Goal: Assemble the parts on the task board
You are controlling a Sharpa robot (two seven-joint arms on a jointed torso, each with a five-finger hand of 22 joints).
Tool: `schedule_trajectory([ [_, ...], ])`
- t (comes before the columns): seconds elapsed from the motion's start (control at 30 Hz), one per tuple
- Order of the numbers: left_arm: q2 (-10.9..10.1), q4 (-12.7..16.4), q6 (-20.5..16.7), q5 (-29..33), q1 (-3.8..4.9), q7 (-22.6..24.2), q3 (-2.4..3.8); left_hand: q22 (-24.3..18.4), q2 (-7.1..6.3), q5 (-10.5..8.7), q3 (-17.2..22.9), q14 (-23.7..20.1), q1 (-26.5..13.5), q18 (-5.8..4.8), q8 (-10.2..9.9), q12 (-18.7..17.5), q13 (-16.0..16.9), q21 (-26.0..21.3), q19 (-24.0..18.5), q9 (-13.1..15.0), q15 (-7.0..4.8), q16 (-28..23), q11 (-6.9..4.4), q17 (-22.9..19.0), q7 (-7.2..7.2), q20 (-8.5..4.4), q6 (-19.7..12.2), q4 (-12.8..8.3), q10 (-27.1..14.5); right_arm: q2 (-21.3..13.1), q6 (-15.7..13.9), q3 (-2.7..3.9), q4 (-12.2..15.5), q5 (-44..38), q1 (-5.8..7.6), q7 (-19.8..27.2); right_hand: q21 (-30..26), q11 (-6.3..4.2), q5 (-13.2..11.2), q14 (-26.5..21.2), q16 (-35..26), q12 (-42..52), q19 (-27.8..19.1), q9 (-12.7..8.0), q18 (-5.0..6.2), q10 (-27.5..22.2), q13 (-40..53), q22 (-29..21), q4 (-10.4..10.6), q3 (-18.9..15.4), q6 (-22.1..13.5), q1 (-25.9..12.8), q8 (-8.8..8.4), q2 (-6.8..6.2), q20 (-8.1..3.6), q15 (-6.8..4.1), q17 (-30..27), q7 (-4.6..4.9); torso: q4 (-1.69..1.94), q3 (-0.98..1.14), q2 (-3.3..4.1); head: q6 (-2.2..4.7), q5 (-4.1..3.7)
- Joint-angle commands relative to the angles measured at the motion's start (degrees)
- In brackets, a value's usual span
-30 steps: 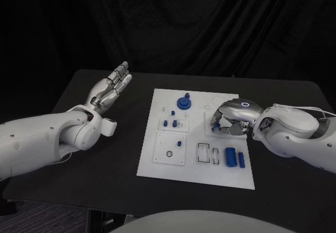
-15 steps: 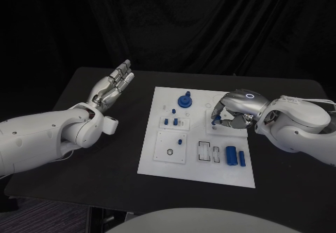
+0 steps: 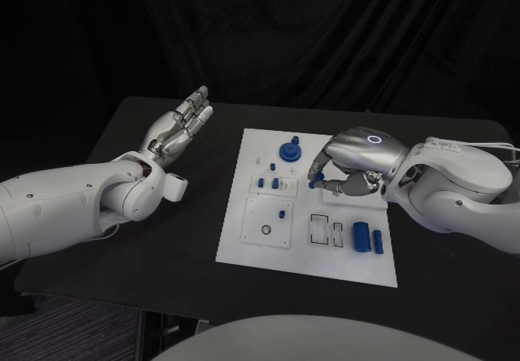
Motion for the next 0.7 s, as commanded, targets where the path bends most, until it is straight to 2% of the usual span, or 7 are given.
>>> schedule_trajectory([
  [0.03,0.1,0.2,1.0,0.2,-0.06,6.8,0.05,0.1,-0.08,0.3,0.3,0.1,0.6,0.22,-0.2,-0.4,-0.1,-0.1,-0.1,0.0,0.47,-0.2,0.42,-0.1,0.4,0.47,0.0,-0.1,0.1,1.4,1.4,0.01,0.7,-1.9,0.1,0.8,-0.4,-2.49,0.0,1.2,-0.5,-0.3,0.0,0.1,-0.49,3.0,0.1,8.5,-0.3,0.1,-0.4,0.2,-0.4,-0.13,-0.48,-0.29,0.0,0.11,0.02,-0.01,0.0,-0.53,0.61],
  [0.3,0.5,0.1,1.4,0.2,-0.06,6.4,0.05,0.1,0.03,0.32,0.4,0.1,0.7,-0.09,-0.1,-0.4,-0.1,-0.1,0.0,0.1,0.91,-0.2,0.91,-0.1,0.96,0.6,0.2,-0.1,0.1,6.4,3.3,0.01,-0.4,-4.2,-0.42,1.9,-0.3,-2.42,0.0,1.2,-0.4,-0.5,0.0,0.1,-0.53,2.9,0.1,8.6,-0.5,0.2,-0.8,0.3,-0.66,-0.12,-0.46,-0.23,0.1,0.21,0.03,-0.01,0.0,-0.53,2.2],
  [0.47,0.7,0.1,1.5,0.2,-0.06,6.2,0.05,0.1,0.08,0.34,0.4,0.1,0.8,-0.33,-0.1,-0.4,-0.1,-0.1,0.0,0.1,1.23,-0.2,1.32,-0.1,1.38,0.68,0.3,-0.1,0.1,9.5,3.9,0.01,-1.7,-4.9,-1.93,2.8,-0.5,-2.39,0.0,1.3,-0.4,-0.6,0.0,0.1,-0.51,2.9,0.1,8.5,-0.6,0.3,-0.9,0.3,-0.77,-0.08,-0.44,-0.21,0.1,0.25,0.01,-0.01,-0.01,-0.53,2.83],
  [0.7,0.9,0.0,1.6,0.2,-0.06,6.1,0.05,0.1,0.12,0.41,0.4,0.1,0.8,-0.42,-0.1,-0.4,-0.1,-0.1,0.0,0.1,1.33,-0.2,1.45,-0.1,1.56,0.69,0.4,-0.1,0.1,13.6,5.1,0.02,-4.4,-5.6,-4.89,3.9,-0.5,-2.38,0.0,1.3,-0.4,-0.6,0.0,0.2,-0.5,2.9,0.2,8.5,-0.7,0.4,-0.9,0.4,-0.82,-0.01,-0.44,-0.2,0.1,0.28,0.01,-0.02,0.0,-0.53,3.35],
])
